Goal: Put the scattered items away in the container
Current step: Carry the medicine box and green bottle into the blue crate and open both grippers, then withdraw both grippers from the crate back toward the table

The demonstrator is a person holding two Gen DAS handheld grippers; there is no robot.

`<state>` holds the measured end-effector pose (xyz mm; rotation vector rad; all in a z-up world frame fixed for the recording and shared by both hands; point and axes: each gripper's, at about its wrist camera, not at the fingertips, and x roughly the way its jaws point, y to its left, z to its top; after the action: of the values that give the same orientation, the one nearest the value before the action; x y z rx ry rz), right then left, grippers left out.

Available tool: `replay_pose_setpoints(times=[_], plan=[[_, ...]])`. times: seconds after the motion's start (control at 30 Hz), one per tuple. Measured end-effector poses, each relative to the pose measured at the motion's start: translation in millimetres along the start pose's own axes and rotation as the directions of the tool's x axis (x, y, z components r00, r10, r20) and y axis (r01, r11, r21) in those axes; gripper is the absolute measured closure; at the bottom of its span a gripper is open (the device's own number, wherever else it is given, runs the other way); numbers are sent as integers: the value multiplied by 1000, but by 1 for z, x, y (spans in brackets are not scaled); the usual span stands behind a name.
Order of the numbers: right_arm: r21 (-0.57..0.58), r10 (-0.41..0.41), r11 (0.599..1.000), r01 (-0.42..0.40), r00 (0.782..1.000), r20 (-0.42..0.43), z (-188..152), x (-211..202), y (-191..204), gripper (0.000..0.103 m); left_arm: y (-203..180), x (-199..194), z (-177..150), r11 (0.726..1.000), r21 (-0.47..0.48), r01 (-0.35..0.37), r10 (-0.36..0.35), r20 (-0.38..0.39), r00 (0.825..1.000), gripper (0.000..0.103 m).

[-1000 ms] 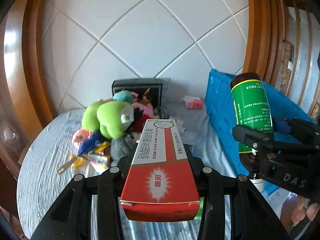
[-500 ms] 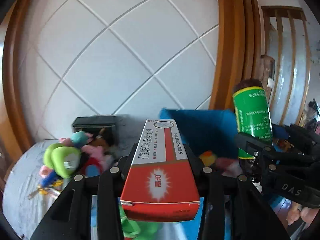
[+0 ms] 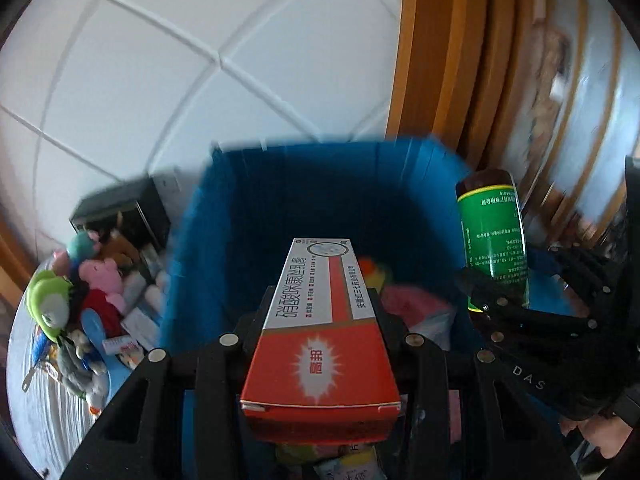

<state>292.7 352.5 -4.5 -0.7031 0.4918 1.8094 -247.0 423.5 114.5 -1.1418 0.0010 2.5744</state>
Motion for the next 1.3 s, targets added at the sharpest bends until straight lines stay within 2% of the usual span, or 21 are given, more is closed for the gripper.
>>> replay_pose_setpoints(times=[0.1, 0.17, 0.2, 0.23, 0.3, 0.33, 0.4, 0.5, 0.57, 0.63, 0.67, 0.77, 0.9, 0.97, 1.13, 1.3], plan=[[12, 25, 1000, -24, 993, -119, -6, 49, -17, 45, -12, 59, -6, 999, 27, -37, 40, -142, 989, 63], [-6, 17, 1000, -19, 981, -195, -18, 81, -18, 45, -17, 98, -20, 996, 60, -60, 72, -226, 971, 63], [-22, 16, 1000, -22, 967, -256, -28, 100, -15, 45, -17, 115, -28, 995, 71, -76, 93, -276, 957, 63], [-30, 22, 999, -32, 954, -298, -32, 108, -15, 45, -16, 133, -39, 995, 62, -85, 101, -361, 927, 63], [-60, 37, 996, -62, 937, -346, -40, 122, -11, 45, -17, 149, -55, 998, 40, -50, 63, -440, 896, 63], [-83, 33, 994, -68, 930, -367, -45, 125, -4, 45, -20, 156, -64, 996, 63, -61, 84, -478, 874, 63], [-108, 39, 990, -94, 902, -430, -56, 136, 4, 45, -24, 164, -72, 992, 96, -80, 118, -513, 850, 63], [-126, 45, 984, -125, 861, -507, -69, 150, 5, 45, -18, 170, -71, 988, 117, -98, 145, -522, 841, 63], [-128, 47, 983, -130, 858, -512, -70, 152, 4, 45, -13, 173, -72, 989, 101, -108, 146, -544, 826, 63], [-120, 56, 984, -134, 864, -501, -69, 149, 2, 44, -11, 176, -73, 989, 97, -112, 148, -562, 814, 60], [-114, 61, 984, -135, 866, -496, -69, 147, 1, 43, -9, 179, -70, 987, 105, -120, 158, -563, 811, 59], [-114, 54, 986, -125, 868, -493, -63, 148, 2, 28, -11, 178, -67, 984, 117, -131, 174, -553, 815, 51], [-132, 31, 985, -111, 867, -498, -60, 149, 0, 18, -7, 170, -58, 988, 89, -127, 155, -518, 841, 50], [-142, 24, 984, -109, 865, -501, -60, 149, 1, 14, -4, 168, -55, 987, 82, -138, 161, -510, 845, 47], [-143, 18, 984, -106, 859, -512, -61, 150, 1, 1, 2, 174, -58, 985, 75, -157, 172, -538, 825, 45], [-167, 5, 980, -112, 844, -536, -64, 154, 4, 1, 7, 178, -59, 982, 74, -174, 186, -551, 813, 45]])
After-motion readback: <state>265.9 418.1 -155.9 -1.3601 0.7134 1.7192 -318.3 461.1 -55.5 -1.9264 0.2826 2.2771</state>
